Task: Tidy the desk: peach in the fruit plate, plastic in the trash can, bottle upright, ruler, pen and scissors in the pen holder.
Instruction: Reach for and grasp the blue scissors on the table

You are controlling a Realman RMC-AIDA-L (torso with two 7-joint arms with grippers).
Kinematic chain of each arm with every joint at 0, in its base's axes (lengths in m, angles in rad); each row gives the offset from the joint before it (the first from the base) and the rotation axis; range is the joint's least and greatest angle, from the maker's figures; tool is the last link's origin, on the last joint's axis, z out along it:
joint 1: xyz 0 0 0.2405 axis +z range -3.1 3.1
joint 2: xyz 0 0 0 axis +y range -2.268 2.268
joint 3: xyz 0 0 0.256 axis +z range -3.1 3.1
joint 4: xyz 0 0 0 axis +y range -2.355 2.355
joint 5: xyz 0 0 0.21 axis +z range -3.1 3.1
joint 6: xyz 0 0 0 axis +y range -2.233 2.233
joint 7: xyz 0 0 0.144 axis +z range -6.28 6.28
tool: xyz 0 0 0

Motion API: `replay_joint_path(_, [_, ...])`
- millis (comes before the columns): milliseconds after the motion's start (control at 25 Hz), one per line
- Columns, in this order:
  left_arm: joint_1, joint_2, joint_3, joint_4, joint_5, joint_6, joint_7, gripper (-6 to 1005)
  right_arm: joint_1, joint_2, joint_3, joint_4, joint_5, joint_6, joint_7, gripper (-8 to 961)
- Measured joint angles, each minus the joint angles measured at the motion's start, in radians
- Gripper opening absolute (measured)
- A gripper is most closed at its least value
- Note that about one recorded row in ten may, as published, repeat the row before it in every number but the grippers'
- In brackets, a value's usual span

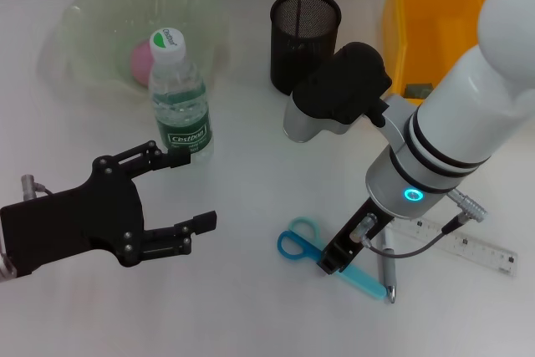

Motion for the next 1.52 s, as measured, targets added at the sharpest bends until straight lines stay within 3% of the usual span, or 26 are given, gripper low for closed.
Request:
replay_joint_path(720, [0.003,0.0,-0.015,-0.001,-0.003,0.014,0.005,847,0.001,0.0,-0.001,-0.003,0.0,0.011,-0.002,208])
replay_joint_path(1040, [0.002,0.0,-0.028,-0.001,-0.002,0.024,0.008,847,-0.012,-0.002,0.015,-0.042,0.0,0.012,-0.002,187])
replay_joint_path(1200, [0.002,0.0,-0.028,-0.001,-0.002,0.024,0.008,847,-0.029,-0.006,0.069,-0.079,0.0,-0.002,-0.015,182])
replay_joint_path(1520, [-0.001,0.0,-0.028,-0.001,-0.002,0.028,0.008,847,-0.036,-0.006,0.056,-0.12,-0.002,-0.036,-0.017,183])
